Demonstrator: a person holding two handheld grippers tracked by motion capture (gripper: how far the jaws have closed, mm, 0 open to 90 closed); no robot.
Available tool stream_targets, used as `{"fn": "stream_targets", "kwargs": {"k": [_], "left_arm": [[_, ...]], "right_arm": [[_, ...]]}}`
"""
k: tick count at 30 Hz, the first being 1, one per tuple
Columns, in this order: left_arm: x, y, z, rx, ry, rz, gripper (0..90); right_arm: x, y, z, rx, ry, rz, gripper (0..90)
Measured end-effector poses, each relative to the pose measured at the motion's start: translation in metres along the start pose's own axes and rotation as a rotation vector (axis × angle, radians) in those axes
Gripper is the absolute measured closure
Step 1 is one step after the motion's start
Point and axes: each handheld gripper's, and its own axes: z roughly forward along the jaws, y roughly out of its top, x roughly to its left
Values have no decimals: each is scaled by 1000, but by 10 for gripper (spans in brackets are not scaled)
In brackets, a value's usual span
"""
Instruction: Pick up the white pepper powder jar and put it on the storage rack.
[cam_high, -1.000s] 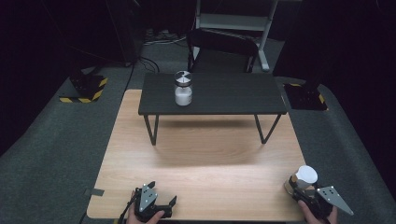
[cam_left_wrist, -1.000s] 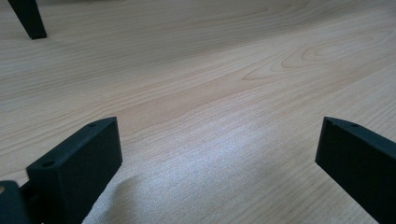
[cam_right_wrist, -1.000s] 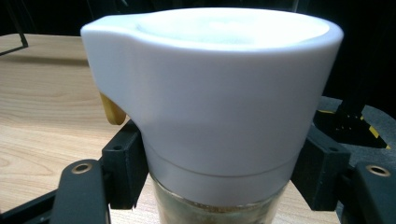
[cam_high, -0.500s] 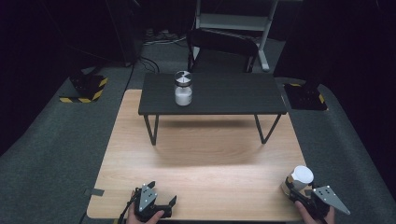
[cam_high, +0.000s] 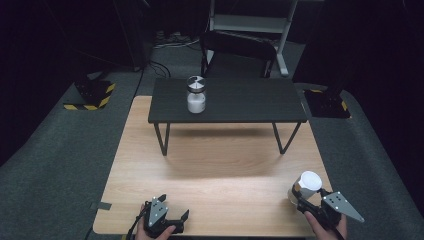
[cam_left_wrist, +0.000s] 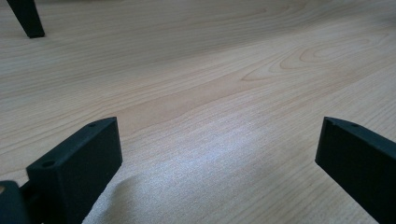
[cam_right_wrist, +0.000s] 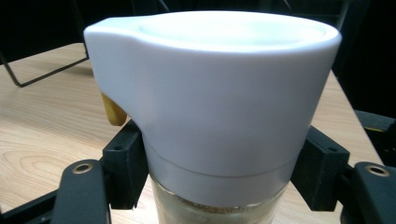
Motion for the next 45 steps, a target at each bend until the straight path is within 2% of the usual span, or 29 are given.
{"fn": "stream_targets", "kwargs": {"k": [16, 20, 45], "left_arm": [[1, 1, 0, 5, -6, 5, 10], [1, 1, 0, 5, -7, 10, 10], [4, 0, 0, 0, -18, -10, 10]], "right_arm": [[18, 35, 25, -17, 47, -19, 306], [20, 46, 35, -25, 55, -6, 306], [45, 127, 87, -69, 86, -20, 306]]}}
